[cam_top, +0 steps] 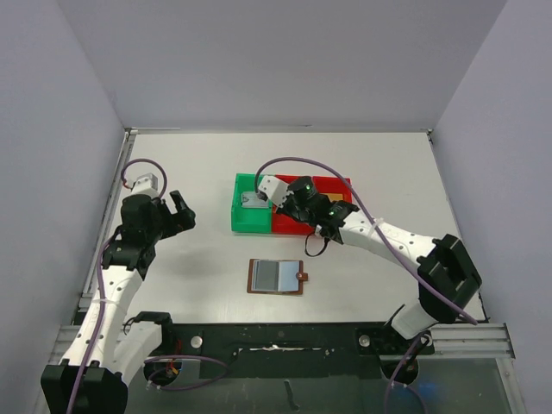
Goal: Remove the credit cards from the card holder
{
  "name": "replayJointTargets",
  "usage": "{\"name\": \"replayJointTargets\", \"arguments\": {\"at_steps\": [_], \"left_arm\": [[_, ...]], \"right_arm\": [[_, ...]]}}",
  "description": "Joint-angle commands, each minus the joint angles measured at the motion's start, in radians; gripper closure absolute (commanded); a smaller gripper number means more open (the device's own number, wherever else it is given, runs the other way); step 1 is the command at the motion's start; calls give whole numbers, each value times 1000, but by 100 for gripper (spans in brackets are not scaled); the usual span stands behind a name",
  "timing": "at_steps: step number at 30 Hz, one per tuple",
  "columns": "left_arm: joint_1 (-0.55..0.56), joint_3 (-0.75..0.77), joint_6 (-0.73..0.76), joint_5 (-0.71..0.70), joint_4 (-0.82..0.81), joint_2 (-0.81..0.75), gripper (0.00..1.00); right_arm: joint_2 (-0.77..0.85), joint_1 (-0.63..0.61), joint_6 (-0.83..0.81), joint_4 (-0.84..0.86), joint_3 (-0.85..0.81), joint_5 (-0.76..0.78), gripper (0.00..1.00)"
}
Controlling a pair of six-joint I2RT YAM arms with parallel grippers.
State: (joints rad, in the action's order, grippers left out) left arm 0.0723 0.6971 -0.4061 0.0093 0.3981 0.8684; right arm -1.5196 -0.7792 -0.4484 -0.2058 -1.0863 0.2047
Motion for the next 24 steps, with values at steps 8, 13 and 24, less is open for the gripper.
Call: {"name": "replayJointTargets", "arguments": {"at_steps": [8,13,24], "left_arm": [[-2,-1,15,-7,-67,-38,9],[-2,-3,16,-4,-68,-42,10],[0,-7,18,2,-72,-54,10]], "right_arm": [[-125,92,-104,13,-150,-92,100],[-189,103,-158,12,-181,-124,100],[-336,111,-280,-28,-288,-88,100]]}}
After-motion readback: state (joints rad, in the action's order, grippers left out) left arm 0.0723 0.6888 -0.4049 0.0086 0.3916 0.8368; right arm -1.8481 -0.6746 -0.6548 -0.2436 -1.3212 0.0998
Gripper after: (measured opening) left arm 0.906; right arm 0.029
